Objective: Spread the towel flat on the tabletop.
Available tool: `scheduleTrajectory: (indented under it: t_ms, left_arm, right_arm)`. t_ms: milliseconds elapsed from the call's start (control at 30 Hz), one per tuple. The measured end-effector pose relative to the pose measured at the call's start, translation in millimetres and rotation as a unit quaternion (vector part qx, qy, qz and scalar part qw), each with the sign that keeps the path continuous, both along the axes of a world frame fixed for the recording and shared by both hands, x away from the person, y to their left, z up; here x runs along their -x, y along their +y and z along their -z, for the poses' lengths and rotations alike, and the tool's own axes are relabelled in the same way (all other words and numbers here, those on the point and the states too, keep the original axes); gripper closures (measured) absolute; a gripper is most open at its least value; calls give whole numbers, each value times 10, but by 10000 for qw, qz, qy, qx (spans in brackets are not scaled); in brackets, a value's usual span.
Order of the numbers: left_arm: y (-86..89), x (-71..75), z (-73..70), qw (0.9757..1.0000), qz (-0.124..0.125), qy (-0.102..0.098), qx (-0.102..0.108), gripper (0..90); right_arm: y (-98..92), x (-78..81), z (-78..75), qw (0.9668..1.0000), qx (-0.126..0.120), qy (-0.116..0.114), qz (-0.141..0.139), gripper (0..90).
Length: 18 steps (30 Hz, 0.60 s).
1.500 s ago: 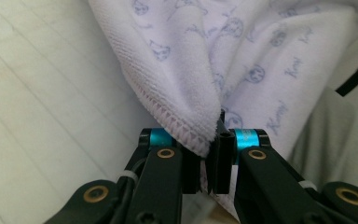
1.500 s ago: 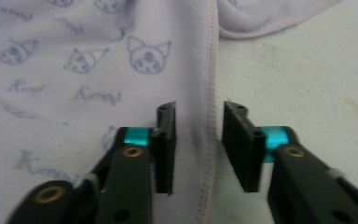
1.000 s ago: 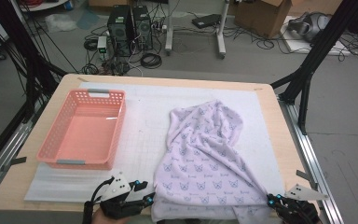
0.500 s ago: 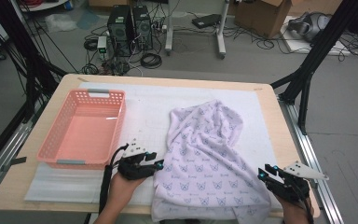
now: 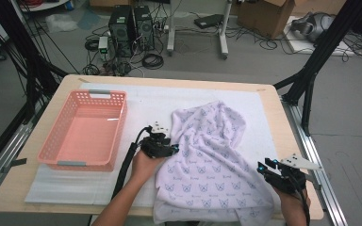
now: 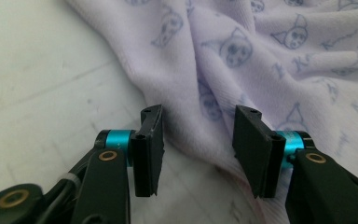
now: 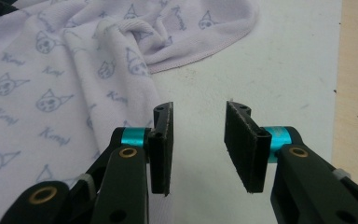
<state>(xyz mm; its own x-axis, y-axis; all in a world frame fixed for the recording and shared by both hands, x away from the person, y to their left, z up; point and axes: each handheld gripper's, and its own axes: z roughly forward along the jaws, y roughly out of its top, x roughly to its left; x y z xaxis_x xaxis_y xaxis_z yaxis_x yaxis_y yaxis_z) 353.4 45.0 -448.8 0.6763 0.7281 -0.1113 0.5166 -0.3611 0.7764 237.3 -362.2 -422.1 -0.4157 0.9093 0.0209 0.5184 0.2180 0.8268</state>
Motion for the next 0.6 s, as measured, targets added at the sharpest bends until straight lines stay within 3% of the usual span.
scheduleTrajectory:
  t_ms: [33, 67, 100, 167, 233, 367, 500, 600]
  left_arm:
    - [-17, 12, -3, 9996, 51, -188, -223, 609]
    - [-7, 10, -3, 9995, 174, -206, -188, 704]
    - [19, 6, -11, 9996, 233, -102, -147, 856]
    - [79, 21, -52, 9988, 15, -198, -457, 868]
    - [233, 39, -89, 9975, -329, -359, -521, 869]
    - [499, 49, -129, 9971, -650, -342, -205, 868]
    - [556, 39, -134, 9960, -821, -339, 17, 867]
    - [558, 21, -105, 9960, -840, -296, 34, 865]
  right_arm:
    - [9, -19, 6, 10000, -6, 10, 12, 614]
    - [19, -37, 12, 10000, -6, 17, 17, 613]
    - [26, -52, 17, 10000, 0, 23, 22, 612]
    - [49, -96, 31, 10000, -1, 38, 0, 611]
    - [72, -150, 46, 10000, 13, 66, 8, 612]
    - [136, -361, 90, 9996, 105, 241, 75, 613]
    - [239, -677, 118, 9985, 50, 480, 246, 610]
    - [396, -866, 168, 9974, 14, 712, 57, 587]
